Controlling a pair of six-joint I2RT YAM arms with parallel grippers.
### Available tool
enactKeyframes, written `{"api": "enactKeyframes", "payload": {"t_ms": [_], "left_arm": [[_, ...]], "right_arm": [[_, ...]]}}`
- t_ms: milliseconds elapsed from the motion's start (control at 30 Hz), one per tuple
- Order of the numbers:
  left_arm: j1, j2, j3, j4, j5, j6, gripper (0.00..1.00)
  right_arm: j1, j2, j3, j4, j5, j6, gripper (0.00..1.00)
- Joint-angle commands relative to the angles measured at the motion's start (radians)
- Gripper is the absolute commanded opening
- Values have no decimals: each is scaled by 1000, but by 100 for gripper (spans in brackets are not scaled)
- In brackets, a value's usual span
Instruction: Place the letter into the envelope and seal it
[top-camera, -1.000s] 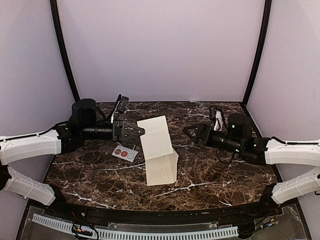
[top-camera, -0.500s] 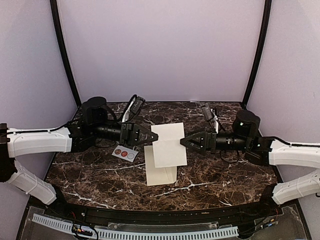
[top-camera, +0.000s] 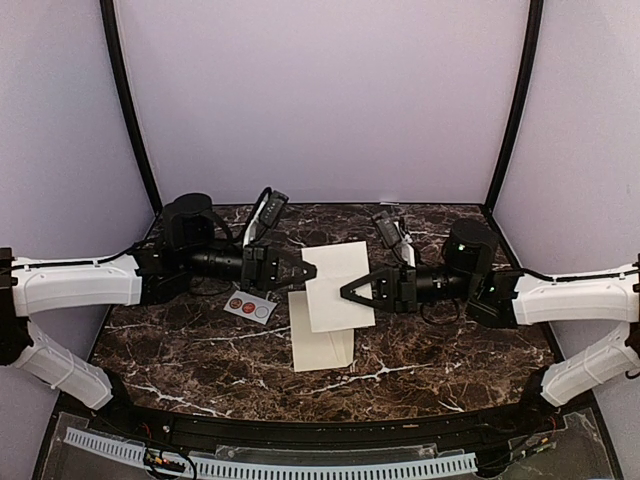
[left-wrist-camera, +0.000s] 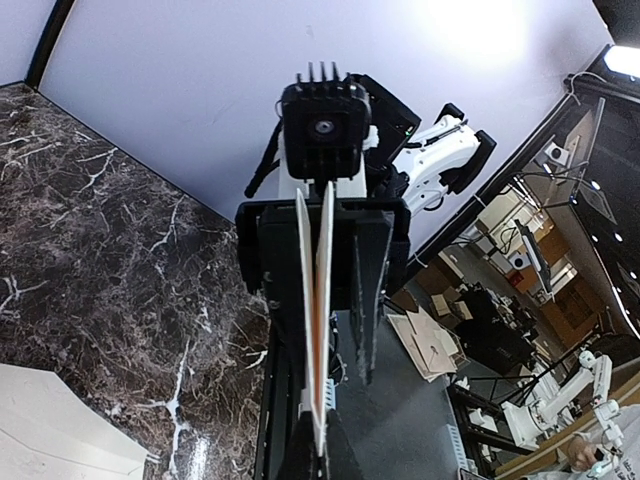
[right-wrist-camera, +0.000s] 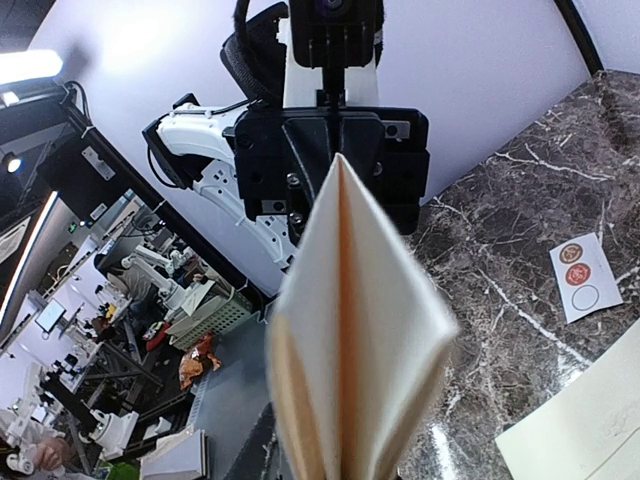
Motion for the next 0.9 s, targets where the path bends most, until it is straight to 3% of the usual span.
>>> {"api": "enactKeyframes", "payload": {"t_ms": [0,33,100,167,200,267,433,667,867], "left_arm": [[-4,-39,30,-46,-60,50,0],[-4,-39,29,-53,-64,51,0],[-4,-36,28,-65,-82,51,7],[-3,-39,22,-92,-132,49,23],[-3,-42,10,-102,-191,38,36],[-2,-45,-17,-131,-280,12,46],[16,-6,-42,-235,-403,-59,61],[59,84,-119,-181,-420,-161,70],[62,204,-151,-132,-401,-198,65]], "right_arm": [[14,21,38,63,-19,33,6],[14,22,40,57,-8,37,0],[13,16,42,32,37,40,0],[10,8,51,-46,115,27,0],[8,6,61,-105,177,19,0],[1,12,76,-215,285,11,0],[-3,109,126,-432,517,33,0],[-2,242,166,-528,607,58,0],[-2,315,184,-568,651,67,0]]}}
